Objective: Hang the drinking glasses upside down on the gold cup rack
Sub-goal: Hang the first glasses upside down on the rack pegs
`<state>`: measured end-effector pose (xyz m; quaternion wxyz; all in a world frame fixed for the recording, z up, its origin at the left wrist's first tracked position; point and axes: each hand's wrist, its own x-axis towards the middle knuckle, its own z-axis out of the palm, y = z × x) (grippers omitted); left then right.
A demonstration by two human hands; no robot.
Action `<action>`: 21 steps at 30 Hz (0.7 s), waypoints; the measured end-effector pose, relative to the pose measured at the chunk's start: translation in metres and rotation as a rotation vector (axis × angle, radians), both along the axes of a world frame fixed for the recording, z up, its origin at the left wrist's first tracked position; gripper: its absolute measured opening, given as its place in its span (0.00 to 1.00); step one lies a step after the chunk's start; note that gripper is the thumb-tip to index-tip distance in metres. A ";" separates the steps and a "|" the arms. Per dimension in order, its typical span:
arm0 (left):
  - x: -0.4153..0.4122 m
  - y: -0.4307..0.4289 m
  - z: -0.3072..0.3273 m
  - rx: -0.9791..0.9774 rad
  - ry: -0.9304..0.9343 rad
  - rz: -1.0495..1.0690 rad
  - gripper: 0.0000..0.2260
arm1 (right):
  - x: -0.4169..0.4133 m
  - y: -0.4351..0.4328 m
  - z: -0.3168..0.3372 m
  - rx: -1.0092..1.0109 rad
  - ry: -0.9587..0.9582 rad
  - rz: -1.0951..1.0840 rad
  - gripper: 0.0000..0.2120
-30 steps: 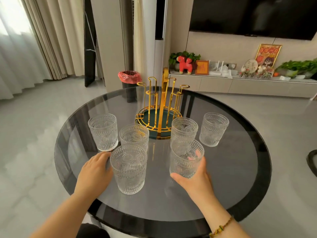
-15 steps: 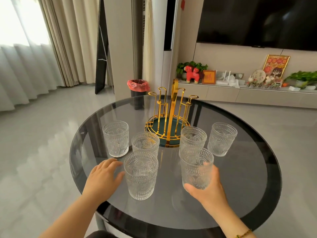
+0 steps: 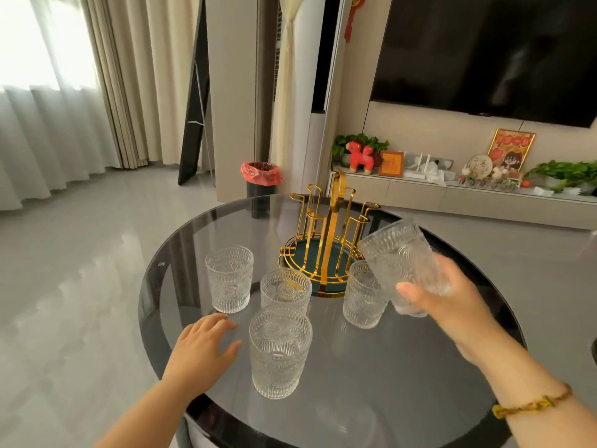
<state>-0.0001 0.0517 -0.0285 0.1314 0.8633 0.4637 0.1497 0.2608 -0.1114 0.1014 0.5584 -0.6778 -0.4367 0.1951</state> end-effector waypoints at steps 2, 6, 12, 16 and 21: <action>-0.006 0.004 0.000 -0.008 -0.003 -0.036 0.17 | 0.006 0.010 0.020 -0.014 -0.061 -0.020 0.20; -0.012 0.007 0.000 0.002 -0.052 -0.057 0.16 | 0.012 0.035 0.057 -0.167 -0.248 -0.068 0.26; -0.013 0.008 -0.005 0.019 -0.130 0.025 0.14 | 0.010 0.075 0.092 -0.317 -0.476 -0.075 0.35; -0.012 0.009 -0.006 0.030 -0.144 0.040 0.14 | 0.003 0.099 0.098 -0.358 -0.544 -0.025 0.38; -0.012 0.011 -0.009 0.031 -0.173 0.046 0.14 | -0.009 0.125 0.093 -0.360 -0.607 0.034 0.36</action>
